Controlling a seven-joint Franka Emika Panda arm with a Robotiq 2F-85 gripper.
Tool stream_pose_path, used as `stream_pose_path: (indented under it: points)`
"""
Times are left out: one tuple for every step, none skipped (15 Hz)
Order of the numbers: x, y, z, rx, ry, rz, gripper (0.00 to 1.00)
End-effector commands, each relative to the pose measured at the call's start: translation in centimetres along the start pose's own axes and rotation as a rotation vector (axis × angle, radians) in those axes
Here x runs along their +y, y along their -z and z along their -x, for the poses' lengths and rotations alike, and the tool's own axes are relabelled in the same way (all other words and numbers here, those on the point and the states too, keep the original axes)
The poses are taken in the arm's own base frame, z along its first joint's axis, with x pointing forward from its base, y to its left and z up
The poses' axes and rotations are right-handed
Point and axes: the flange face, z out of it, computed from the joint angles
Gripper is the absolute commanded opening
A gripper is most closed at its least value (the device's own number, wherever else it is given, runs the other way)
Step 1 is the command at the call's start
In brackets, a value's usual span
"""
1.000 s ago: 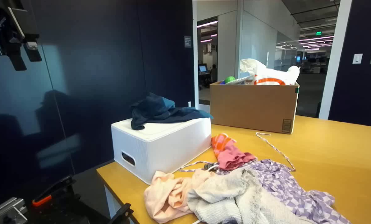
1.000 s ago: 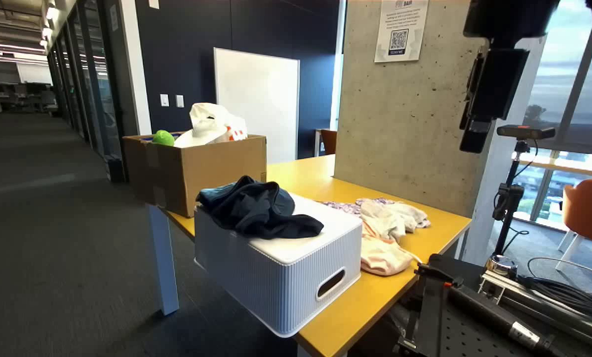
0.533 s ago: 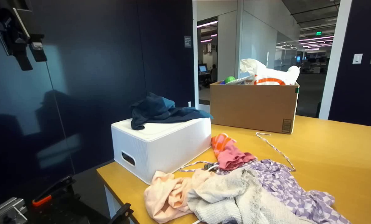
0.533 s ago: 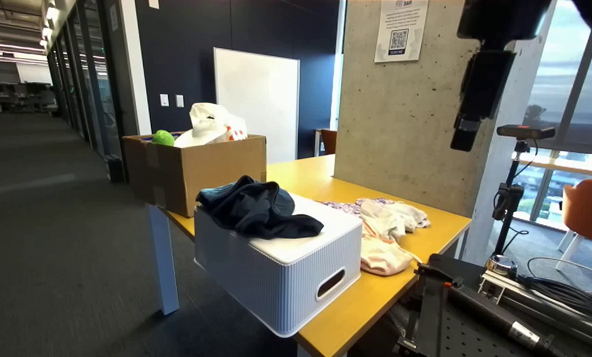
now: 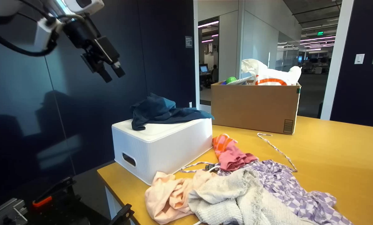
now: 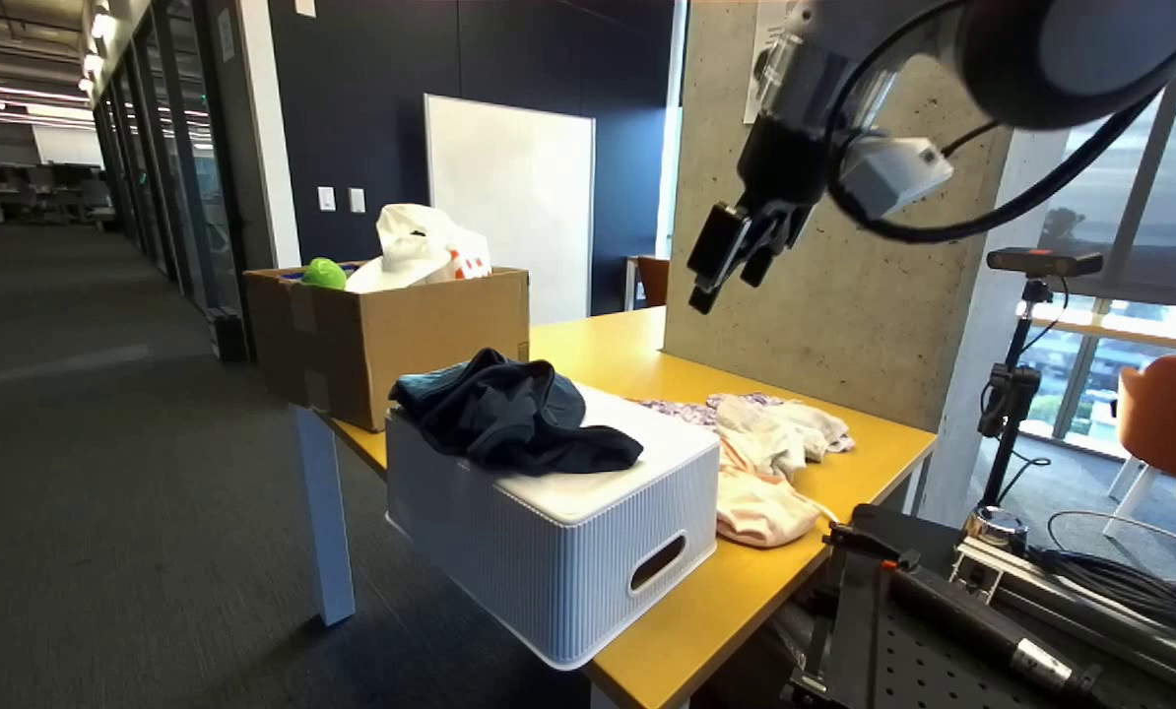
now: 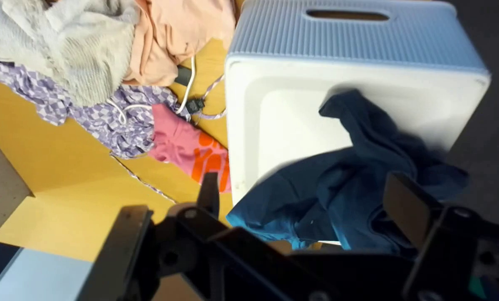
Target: Flip and spread the laundry on top of the laundry basket
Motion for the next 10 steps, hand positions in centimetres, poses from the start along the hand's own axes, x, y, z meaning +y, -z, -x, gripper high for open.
stream_pose_path:
  points:
    - [-1.9, -6.3, -2.1, 0.065, -0.048, -0.006, 1.0]
    - [-2.1, -7.7, -2.6, 0.071, -0.059, 0.008, 1.0]
    - [-2.6, -9.0, -3.1, 0.072, -0.069, 0.022, 1.0]
    - [-3.1, -10.1, -3.7, 0.081, -0.072, 0.035, 1.0]
    - [-3.7, -10.9, -4.1, 0.097, -0.073, 0.049, 1.0]
    - [-4.4, -11.5, -4.5, 0.11, -0.073, 0.053, 1.0]
    - [-4.8, -12.3, -4.9, 0.119, -0.07, 0.055, 1.0]
    - [-5.5, -12.8, -5.2, 0.121, -0.068, 0.054, 1.0]
    - [-6.1, -13.8, -5.4, 0.122, -0.068, 0.058, 1.0]
    - [-6.7, -14.7, -5.5, 0.127, -0.068, 0.058, 1.0]
